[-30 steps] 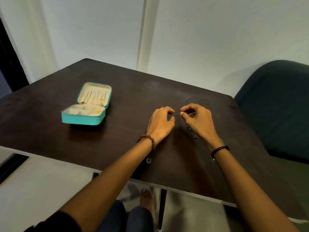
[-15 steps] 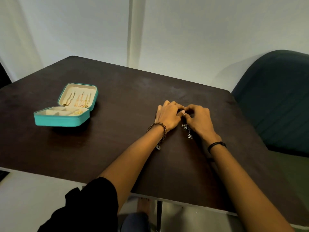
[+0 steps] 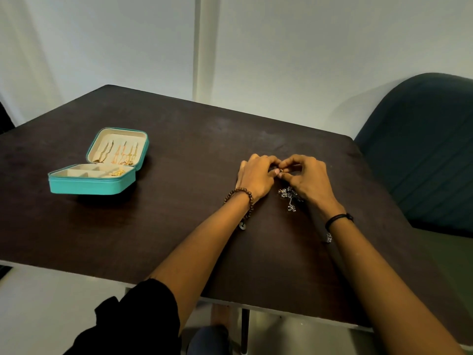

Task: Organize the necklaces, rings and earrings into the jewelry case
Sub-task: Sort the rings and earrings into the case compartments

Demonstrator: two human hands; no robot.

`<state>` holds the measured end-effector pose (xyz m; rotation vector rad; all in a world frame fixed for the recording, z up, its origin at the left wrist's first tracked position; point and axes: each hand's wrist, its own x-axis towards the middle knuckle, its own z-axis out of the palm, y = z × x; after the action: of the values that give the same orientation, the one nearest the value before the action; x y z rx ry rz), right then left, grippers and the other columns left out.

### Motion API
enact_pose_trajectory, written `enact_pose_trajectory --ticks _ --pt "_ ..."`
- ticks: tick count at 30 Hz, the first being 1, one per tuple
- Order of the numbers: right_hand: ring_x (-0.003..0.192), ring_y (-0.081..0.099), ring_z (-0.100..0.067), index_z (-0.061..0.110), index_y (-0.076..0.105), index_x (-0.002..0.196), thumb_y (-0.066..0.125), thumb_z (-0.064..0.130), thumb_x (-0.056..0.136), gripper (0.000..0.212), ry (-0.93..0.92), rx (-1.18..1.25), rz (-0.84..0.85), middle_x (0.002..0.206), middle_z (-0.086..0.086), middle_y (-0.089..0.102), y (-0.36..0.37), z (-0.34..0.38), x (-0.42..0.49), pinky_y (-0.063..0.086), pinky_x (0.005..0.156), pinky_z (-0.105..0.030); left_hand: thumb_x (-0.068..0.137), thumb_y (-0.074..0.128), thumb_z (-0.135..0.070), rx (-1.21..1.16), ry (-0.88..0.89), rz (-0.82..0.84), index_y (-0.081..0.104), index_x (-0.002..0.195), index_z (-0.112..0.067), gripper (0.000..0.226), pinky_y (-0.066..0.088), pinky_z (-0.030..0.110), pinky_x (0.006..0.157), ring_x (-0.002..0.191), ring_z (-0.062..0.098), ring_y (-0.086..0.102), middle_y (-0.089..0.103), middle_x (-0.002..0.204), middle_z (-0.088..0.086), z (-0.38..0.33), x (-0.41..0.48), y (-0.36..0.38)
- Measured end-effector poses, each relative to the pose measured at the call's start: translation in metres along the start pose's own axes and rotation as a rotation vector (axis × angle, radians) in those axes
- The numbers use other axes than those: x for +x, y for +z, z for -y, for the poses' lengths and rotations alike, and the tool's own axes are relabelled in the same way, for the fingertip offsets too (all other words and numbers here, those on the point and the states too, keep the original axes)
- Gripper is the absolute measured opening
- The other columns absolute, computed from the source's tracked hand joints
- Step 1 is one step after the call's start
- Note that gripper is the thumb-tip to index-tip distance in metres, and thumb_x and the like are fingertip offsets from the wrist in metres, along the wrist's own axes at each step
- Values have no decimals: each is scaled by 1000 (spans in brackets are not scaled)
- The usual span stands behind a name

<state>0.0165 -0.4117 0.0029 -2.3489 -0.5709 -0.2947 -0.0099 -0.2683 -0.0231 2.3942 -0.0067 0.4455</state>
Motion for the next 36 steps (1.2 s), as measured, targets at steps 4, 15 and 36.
enact_pose_trajectory --ticks 4,15,36 --pt "79 67 -1 16 75 93 81 11 83 12 -19 5 4 83 8 70 -2 4 -3 57 72 -14 94 67 -22 -131 -58 -63 73 107 -27 16 48 37 95 109 15 62 75 101 -5 1 -2 -1" --pt "83 70 5 12 73 102 83 14 82 22 -20 185 -54 89 6 74 -7 22 -6 56 73 -11 84 76 -1 -616 -154 -188 75 93 -7 11 60 23 76 82 14 72 75 87 7 1 -9 -10" --pt "99 74 -18 13 75 109 82 5 81 30 -118 584 70 105 -1 77 -37 80 -76 58 94 -42 85 76 -3 -854 -128 -399 75 97 -4 12 57 17 70 81 15 74 76 88 7 -37 -106 -75"
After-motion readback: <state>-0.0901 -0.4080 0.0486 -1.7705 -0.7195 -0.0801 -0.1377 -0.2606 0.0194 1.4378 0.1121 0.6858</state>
